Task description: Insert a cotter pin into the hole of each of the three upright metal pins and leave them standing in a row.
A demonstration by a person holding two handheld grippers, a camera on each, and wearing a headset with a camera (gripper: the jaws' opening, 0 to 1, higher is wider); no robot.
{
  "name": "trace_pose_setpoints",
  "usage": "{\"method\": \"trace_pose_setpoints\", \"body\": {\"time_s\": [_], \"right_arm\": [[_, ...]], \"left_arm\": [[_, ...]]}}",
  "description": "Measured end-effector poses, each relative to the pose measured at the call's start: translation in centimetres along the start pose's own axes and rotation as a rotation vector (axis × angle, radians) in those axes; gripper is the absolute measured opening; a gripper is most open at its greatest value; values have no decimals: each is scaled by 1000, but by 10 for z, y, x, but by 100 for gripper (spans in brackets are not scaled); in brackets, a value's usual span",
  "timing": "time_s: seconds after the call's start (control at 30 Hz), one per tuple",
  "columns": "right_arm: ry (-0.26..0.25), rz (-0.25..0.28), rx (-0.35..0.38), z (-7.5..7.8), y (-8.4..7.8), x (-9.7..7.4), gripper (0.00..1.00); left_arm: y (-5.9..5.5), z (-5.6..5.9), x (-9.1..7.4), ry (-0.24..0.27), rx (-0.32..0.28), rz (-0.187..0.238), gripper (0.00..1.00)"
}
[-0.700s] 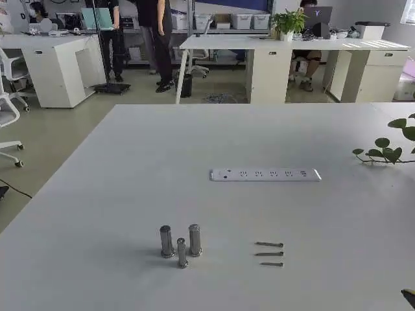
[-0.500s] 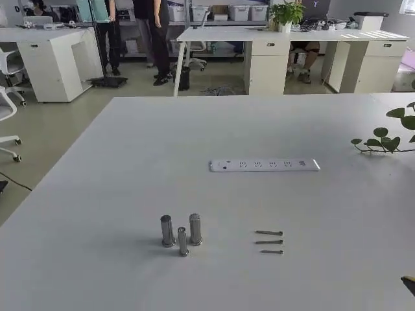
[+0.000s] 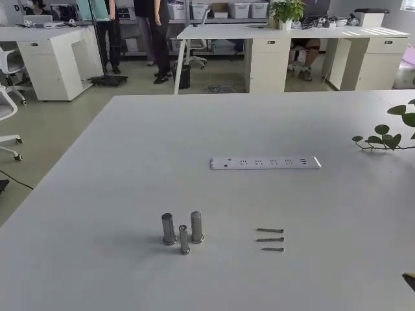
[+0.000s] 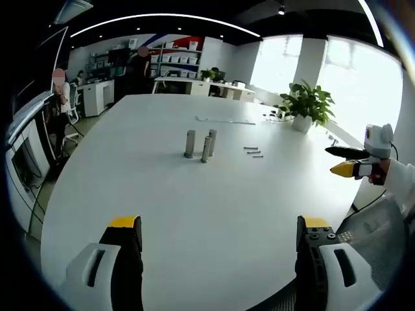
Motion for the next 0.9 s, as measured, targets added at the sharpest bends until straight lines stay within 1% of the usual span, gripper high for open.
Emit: {"method": "trace_pose_setpoints", "body": {"time_s": [0.17, 0.23, 0.33, 0.5, 0.53, 0.57, 0.6, 0.63, 0.67, 0.7, 0.73, 0.8, 0.9], "right_arm": [[0, -4, 2, 0, 0, 1, 99], [-13, -9, 1, 1, 0, 1, 99], [-40, -12, 6, 5, 1, -1, 99], [-49, -18, 6, 6, 0, -3, 99], [-46, -12, 17, 5, 0, -4, 99], [-37, 11, 52, 3, 3, -6, 99], [-33, 21, 72, 2, 5, -8, 99], [-28, 31, 86, 2, 5, -9, 99], [-28, 35, 89, 2, 5, -10, 99], [-30, 36, 89, 1, 4, -11, 99], [-32, 35, 87, 0, 4, -11, 99], [-37, 26, 76, -2, 2, -12, 99], [-32, 6, 68, -6, -3, -10, 99]], "left_arm": [[-1, 1, 1, -9, -5, -7, 99], [1, 3, 0, -20, -14, 7, 99], [2, 3, 0, -21, -9, 14, 99], [2, 4, -3, -39, -1, 13, 99], [1, 4, -3, -40, 2, 11, 99], [0, 4, -3, -40, 9, 7, 98], [-3, 4, -5, -45, 27, -2, 90], [-4, 5, -6, -59, 34, -9, 79], [-8, 7, -7, -75, 11, -26, 74], [-9, 7, -7, -77, -14, -30, 75], [-7, 7, -8, -71, -5, -12, 80], [-4, 7, -10, -59, 23, 5, 85], [-5, 8, -11, -70, 35, -4, 86]]}}
Point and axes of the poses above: the centre of the closed fingertips' face, and the gripper's own axes: x roughly forward along the fingers, z roughly to its right, y roughly out of its top, the point moved 1 cm from there along -x, roughly backward along the fingers, and after that the axes turned 10 degrees about -z, right-handed, at the moved point
